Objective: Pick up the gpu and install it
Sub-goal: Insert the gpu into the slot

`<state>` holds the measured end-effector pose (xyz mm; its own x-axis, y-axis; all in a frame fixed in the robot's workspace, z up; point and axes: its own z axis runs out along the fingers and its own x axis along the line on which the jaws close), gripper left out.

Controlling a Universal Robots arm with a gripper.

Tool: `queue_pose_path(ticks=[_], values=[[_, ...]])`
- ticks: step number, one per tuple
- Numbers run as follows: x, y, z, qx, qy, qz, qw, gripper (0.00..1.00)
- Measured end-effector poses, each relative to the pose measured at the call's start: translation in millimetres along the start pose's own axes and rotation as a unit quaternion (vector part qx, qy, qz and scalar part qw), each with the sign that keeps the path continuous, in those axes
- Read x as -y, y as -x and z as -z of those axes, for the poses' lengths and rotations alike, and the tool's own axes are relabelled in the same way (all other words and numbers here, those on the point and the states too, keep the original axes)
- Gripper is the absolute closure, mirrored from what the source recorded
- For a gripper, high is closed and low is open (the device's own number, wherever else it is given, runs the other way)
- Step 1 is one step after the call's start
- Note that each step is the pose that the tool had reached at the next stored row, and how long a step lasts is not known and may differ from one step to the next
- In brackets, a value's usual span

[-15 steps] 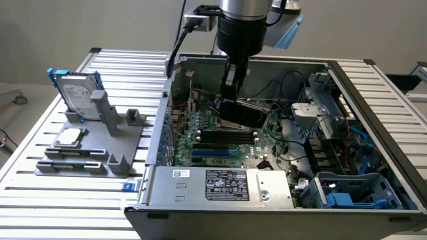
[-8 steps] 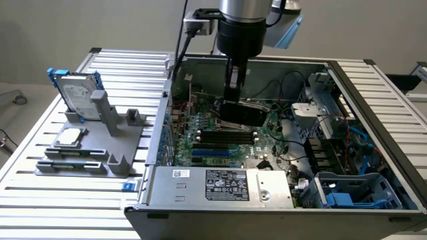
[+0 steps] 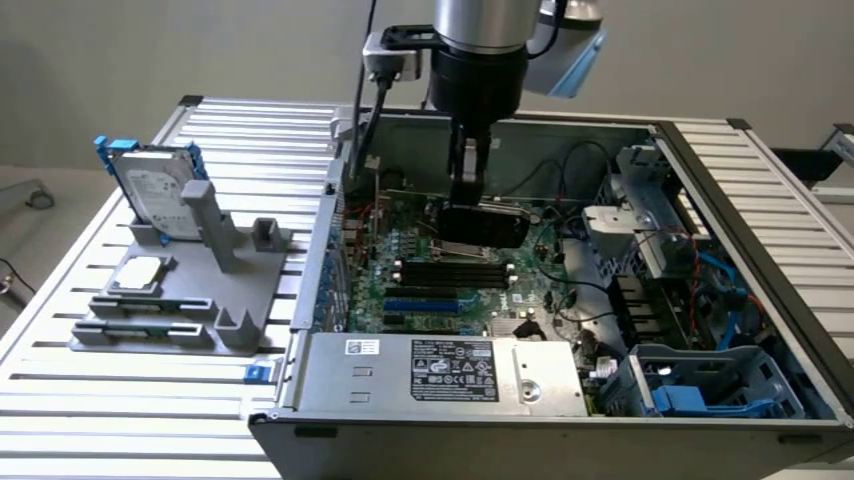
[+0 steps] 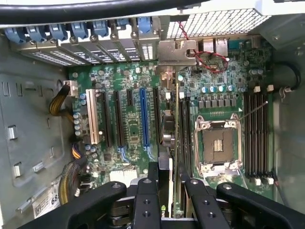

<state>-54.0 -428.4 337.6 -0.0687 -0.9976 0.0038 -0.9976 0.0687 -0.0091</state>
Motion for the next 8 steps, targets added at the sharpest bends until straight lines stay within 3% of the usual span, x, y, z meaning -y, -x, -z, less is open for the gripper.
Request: queue_pose_path(ticks=[5,8], values=[[-4.0,-3.6,-4.2,0.0044,-0.0003,0.017,0.9999,0.74],[-5.5,-8.6,-5.5,0.0055,-0.0002,0.022,0.9997,0.74]])
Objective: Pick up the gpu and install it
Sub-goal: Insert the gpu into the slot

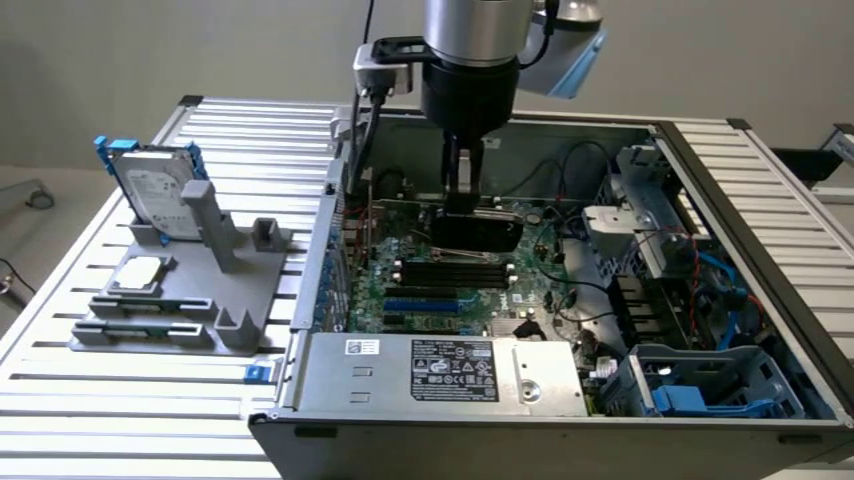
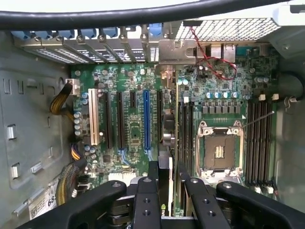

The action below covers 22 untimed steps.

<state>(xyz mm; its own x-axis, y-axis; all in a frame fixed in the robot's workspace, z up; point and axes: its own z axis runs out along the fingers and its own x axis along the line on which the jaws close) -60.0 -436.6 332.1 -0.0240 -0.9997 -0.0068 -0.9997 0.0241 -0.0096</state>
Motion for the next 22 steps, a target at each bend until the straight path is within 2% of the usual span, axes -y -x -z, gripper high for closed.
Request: queue_pose_path(ticks=[5,12,22], values=[[-2.1,-8.9,-4.2,0.0009,-0.0008,0.004,1.0,0.74],[-6.4,-11.2,-9.3,0.0008,-0.0011,0.008,1.0,0.74],[-6.3,-19.0,-11.4,0.0009,-0.0011,0.008,1.0,0.74]])
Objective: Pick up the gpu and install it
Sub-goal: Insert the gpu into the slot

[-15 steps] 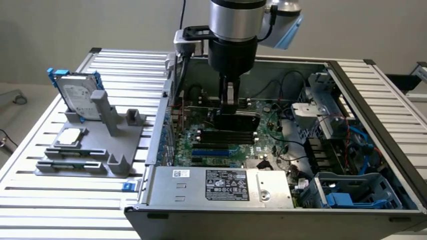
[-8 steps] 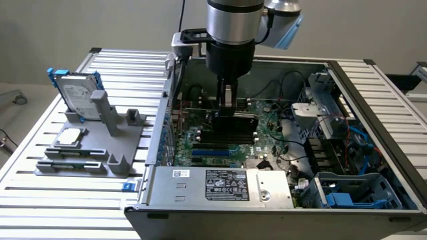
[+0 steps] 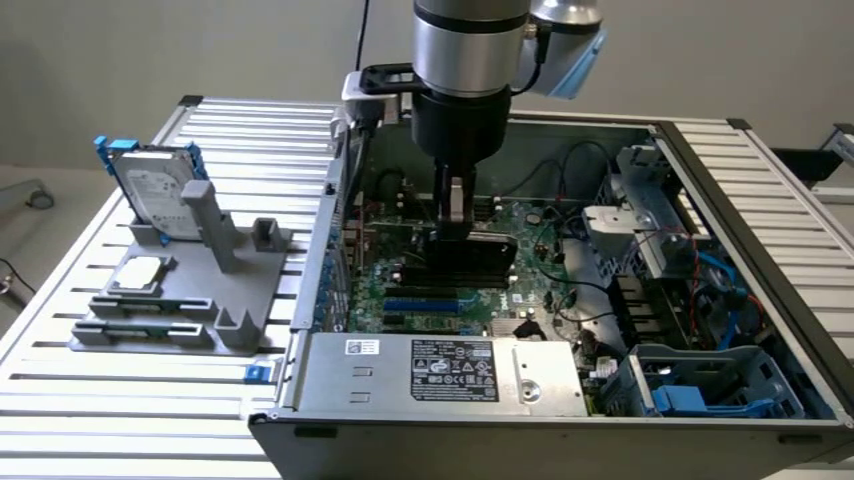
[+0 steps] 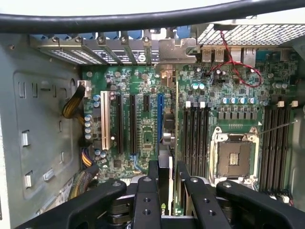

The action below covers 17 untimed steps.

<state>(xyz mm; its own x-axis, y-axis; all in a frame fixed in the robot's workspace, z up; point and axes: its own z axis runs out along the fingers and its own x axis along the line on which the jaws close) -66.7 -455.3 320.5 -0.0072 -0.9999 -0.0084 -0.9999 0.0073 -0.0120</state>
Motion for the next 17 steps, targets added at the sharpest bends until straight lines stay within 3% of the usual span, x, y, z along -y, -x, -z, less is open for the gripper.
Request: queue_pose_path(ticks=[12,17], values=[[-5.7,-2.4,-19.0,0.0,0.0,0.005,1.0,0.74],[-7.4,-3.1,-22.7,-0.0001,0.0001,0.005,1.0,0.74]])
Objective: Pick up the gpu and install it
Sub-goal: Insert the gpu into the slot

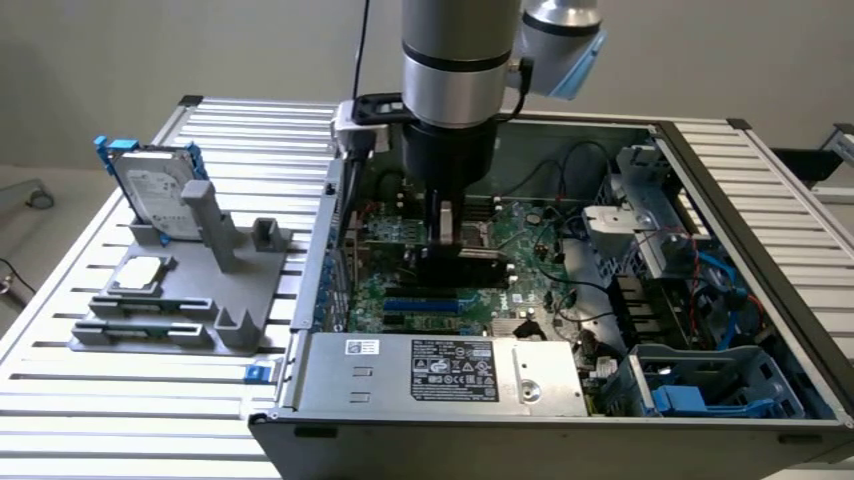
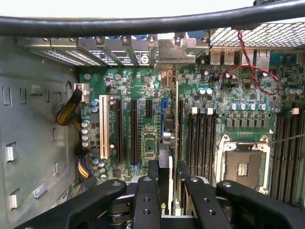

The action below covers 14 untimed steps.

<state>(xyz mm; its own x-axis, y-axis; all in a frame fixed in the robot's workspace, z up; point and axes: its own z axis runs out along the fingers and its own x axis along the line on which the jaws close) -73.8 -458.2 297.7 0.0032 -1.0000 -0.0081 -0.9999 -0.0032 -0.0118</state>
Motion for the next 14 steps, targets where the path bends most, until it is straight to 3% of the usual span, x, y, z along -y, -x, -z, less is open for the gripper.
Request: queue_pose_path(ticks=[14], values=[[-4.6,-5.8,-7.4,0.0,0.0001,0.0,1.0,0.74]])
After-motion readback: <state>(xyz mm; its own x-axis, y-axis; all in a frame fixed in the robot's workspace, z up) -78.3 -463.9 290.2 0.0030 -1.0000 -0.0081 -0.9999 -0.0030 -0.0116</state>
